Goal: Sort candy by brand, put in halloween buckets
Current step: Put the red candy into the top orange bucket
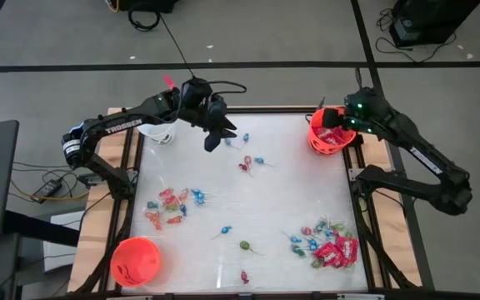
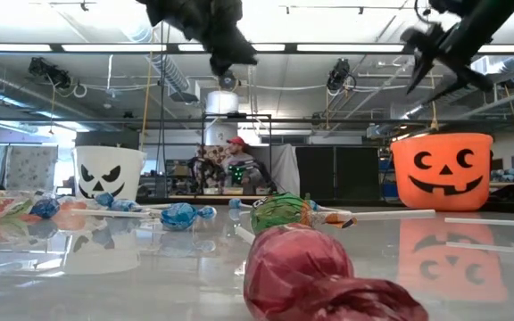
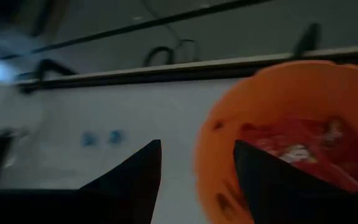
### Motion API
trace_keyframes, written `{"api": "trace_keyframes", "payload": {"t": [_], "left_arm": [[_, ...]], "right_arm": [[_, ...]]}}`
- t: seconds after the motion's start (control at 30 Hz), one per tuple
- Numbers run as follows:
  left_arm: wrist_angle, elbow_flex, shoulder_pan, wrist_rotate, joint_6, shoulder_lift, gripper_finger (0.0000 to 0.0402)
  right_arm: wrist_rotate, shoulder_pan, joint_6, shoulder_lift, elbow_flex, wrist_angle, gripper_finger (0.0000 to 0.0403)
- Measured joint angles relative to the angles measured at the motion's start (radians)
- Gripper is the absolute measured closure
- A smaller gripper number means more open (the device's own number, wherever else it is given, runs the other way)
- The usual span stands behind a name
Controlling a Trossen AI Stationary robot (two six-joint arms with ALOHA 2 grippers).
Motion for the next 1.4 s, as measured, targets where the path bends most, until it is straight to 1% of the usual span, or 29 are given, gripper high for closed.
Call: {"api": "trace_keyframes", "payload": {"t": [0.13,0.27,0.37,0.43,0.57,0.7,0.77,0.9,1.0,1.1,1.23,1.3,1.4], "left_arm": [[0.122,0.0,-0.082,-0.011,-0.024,0.007,0.0261],[0.211,0.0,-0.179,-0.103,-0.037,0.031,0.0261],[0.27,0.0,-0.245,-0.163,-0.071,0.074,0.0261],[0.317,0.0,-0.281,-0.179,-0.121,0.107,0.0261],[0.454,0.0,-0.348,-0.181,-0.183,0.179,0.0261],[0.557,0.0,-0.401,-0.2,-0.239,0.237,0.0261],[0.557,-0.001,-0.421,-0.223,-0.262,0.251,0.0261],[0.541,-0.001,-0.451,-0.31,-0.315,0.261,0.0261],[0.541,-0.001,-0.471,-0.352,-0.33,0.261,0.0261],[0.541,-0.001,-0.488,-0.391,-0.33,0.261,0.0261],[0.54,-0.001,-0.499,-0.414,-0.331,0.261,0.0261],[0.539,-0.001,-0.5,-0.417,-0.342,0.261,0.0261],[0.54,0.0,-0.501,-0.418,-0.345,0.261,0.0261]], "right_arm": [[-0.159,0.029,-0.021,-0.043,0.0,0.04,0.0193],[-0.306,0.091,-0.023,-0.067,0.0,0.104,0.0193],[-0.371,0.164,-0.003,-0.08,0.0,0.147,0.0193],[-0.394,0.226,0.006,-0.084,0.0,0.154,0.0195],[-0.401,0.369,-0.001,-0.077,0.0,0.133,0.0209],[-0.394,0.51,-0.048,-0.057,0.001,0.02,0.0227],[-0.373,0.582,-0.054,-0.043,0.001,-0.071,0.0234],[-0.307,0.724,-0.049,-0.01,0.001,-0.253,0.0238],[-0.32,0.837,-0.01,0.034,0.001,-0.34,0.0238],[-0.349,0.983,0.031,0.095,0.001,-0.354,0.0238],[-0.347,1.185,0.074,0.194,0.001,-0.32,0.0238],[-0.326,1.285,0.059,0.241,0.001,-0.295,0.0237],[-0.269,1.438,-0.014,0.298,0.001,-0.222,0.0232]]}}
